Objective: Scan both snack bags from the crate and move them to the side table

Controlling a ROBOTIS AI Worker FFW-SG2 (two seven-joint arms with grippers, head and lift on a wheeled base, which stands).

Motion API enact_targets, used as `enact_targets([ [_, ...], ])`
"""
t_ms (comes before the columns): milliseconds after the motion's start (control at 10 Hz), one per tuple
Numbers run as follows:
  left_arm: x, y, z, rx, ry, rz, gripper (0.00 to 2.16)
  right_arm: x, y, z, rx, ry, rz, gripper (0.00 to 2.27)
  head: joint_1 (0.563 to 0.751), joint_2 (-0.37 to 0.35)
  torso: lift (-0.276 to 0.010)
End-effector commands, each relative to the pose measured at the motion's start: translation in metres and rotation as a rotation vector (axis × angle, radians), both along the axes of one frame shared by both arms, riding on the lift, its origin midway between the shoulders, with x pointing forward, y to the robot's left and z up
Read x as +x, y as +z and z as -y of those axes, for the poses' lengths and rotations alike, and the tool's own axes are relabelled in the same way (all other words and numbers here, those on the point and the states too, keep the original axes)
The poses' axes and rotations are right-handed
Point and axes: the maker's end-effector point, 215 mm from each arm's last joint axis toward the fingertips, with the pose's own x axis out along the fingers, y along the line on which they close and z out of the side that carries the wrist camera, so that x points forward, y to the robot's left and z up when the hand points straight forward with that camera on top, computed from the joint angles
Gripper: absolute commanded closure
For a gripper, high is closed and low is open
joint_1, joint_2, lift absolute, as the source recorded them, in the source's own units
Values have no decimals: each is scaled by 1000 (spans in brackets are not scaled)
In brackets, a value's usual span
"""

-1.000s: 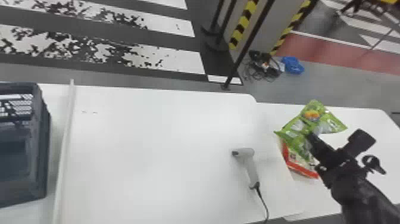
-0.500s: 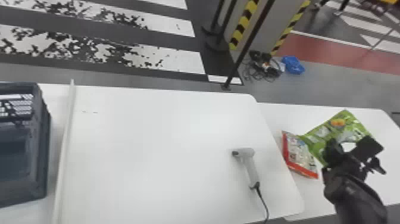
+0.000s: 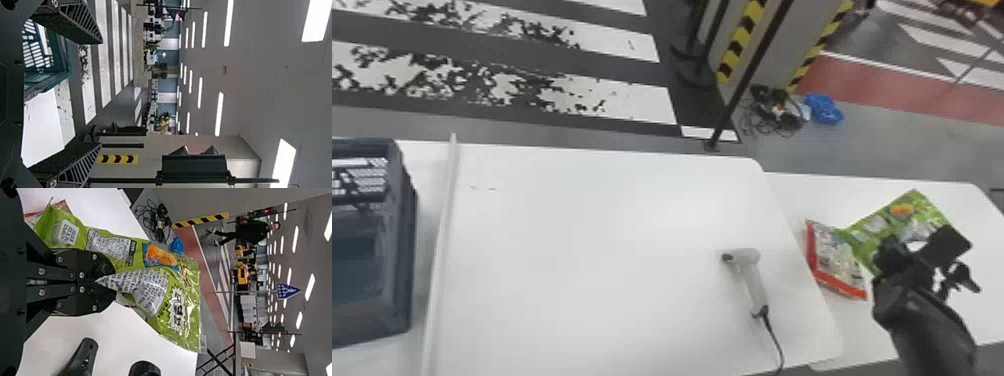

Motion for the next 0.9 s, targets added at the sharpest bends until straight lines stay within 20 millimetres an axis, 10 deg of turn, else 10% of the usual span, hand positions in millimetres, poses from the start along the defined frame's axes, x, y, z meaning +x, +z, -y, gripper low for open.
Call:
enact_targets([
  [0,2,3,1,-3,-3,8,70,-1,3,5,-5,-11,7,971,695,-350,-29],
  [100,3,2,3,-5,-4,7,70,0,2,4,3,-10,9,-1,695,-350,-29],
  [600,2,2,3,-6,-6,16,70,-9,-13,0,38,-29,-15,53,695,-350,-29],
  [800,2,3,2,-11,1,17,70,-2,-17,-37,9,92,-48,53,695,-350,-29],
])
